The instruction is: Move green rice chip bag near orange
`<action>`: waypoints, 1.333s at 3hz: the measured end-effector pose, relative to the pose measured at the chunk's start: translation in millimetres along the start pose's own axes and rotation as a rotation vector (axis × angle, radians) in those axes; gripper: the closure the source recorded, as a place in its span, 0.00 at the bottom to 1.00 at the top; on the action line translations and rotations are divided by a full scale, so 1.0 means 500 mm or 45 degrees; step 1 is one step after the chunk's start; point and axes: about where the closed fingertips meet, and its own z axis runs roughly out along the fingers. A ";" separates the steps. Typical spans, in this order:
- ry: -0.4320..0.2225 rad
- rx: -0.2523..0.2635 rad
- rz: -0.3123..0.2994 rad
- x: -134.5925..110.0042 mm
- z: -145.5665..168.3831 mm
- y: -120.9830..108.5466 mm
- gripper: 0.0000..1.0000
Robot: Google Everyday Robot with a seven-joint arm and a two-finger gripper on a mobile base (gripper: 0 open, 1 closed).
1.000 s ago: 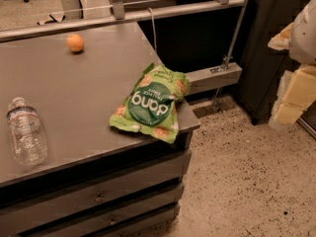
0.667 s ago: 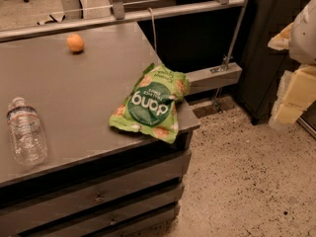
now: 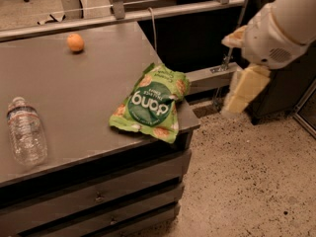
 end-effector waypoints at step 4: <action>-0.369 -0.144 -0.019 -0.183 0.304 -0.099 0.00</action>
Offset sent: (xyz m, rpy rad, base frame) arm 0.0924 0.1418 -0.0488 0.2713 -0.0587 0.2393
